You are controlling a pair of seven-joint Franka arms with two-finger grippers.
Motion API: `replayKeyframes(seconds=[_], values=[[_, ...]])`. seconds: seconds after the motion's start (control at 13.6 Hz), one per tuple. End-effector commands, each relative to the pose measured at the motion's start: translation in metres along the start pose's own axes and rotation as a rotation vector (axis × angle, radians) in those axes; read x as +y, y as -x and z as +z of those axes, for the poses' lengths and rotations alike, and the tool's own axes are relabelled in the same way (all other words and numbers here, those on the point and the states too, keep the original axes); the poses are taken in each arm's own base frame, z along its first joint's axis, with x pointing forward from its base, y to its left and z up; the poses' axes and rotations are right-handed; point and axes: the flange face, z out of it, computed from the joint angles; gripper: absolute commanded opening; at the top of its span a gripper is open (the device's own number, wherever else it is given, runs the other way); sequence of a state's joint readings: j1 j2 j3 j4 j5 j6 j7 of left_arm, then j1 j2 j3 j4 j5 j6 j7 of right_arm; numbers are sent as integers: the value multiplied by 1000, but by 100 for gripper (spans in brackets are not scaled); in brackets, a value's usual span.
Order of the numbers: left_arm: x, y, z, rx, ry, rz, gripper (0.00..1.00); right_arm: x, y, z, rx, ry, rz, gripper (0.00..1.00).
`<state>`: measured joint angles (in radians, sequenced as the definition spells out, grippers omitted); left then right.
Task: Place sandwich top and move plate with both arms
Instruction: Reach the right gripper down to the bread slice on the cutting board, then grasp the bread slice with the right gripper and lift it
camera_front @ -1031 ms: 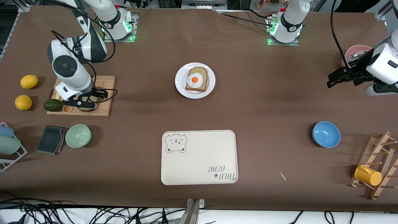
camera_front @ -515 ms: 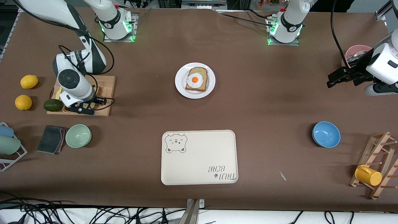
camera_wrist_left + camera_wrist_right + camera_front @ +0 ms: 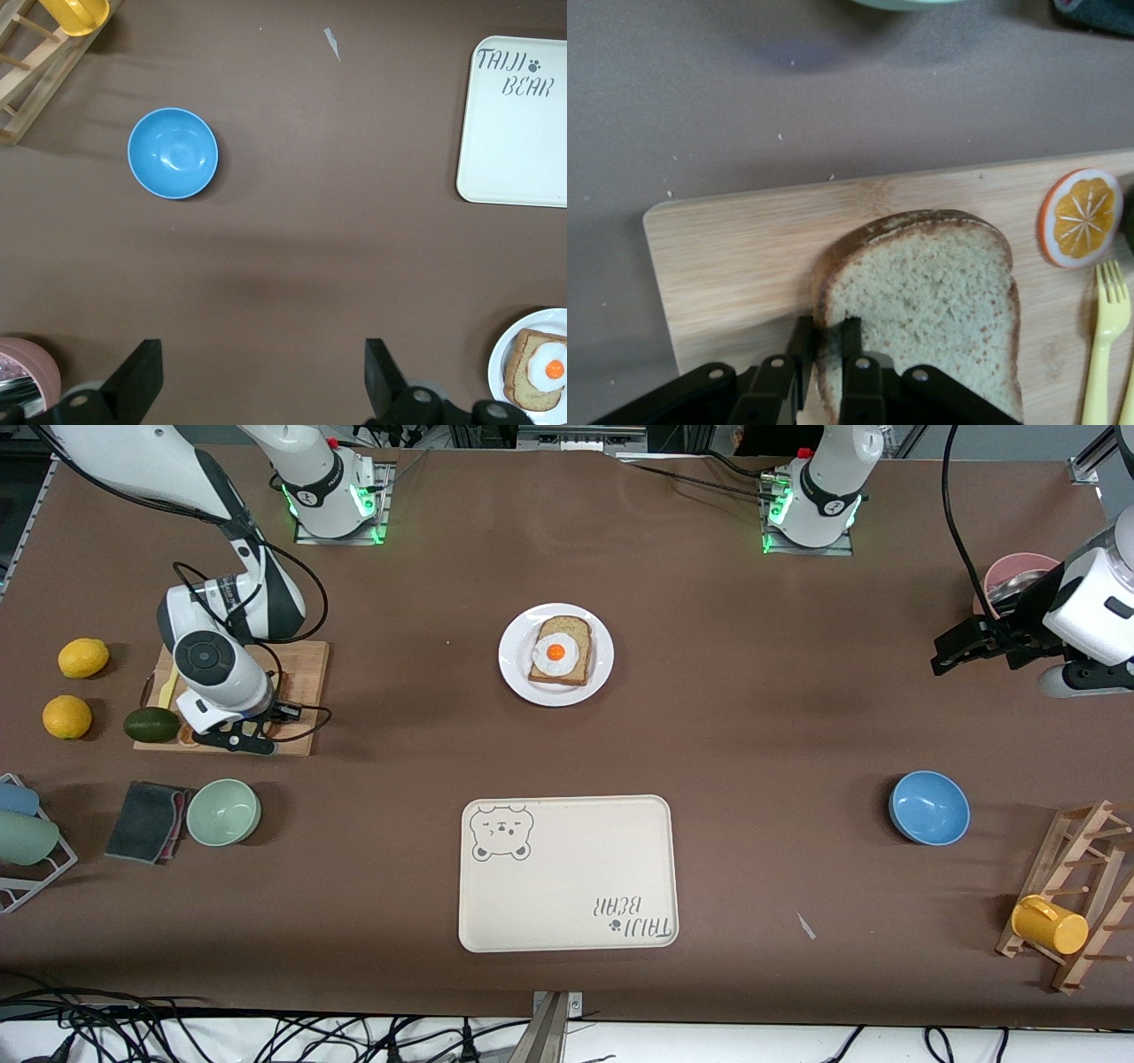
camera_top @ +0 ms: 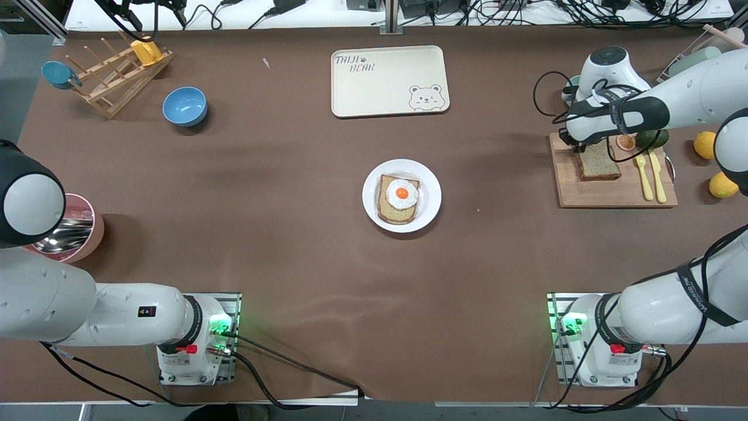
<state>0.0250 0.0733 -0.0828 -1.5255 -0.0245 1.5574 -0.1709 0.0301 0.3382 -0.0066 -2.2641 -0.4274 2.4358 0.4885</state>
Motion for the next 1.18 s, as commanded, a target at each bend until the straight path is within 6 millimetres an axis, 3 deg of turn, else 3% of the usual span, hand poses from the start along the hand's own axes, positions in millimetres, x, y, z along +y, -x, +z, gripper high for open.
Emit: replayKeyframes(seconds=[0.0,0.29,0.44,0.66,0.81,1.1], values=[[4,-2,-7,7,19,10,100,-4,1,21,-8,7,-3,16],[0,-3,-6,6,21,-9,100,-2,1,31,-10,1,1,16],[-4,-4,-5,3,24,-18,100,-2,1,35,-15,2,2,0],[-2,-4,-2,-6,18,-3,100,-2,-1,33,-13,4,-11,0],[-9,-5,-3,-3,20,-20,100,-1,-8,21,5,6,-24,0],[-12,-9,5,-12,-6,-16,100,6,-26,-28,-65,90,-39,0]])
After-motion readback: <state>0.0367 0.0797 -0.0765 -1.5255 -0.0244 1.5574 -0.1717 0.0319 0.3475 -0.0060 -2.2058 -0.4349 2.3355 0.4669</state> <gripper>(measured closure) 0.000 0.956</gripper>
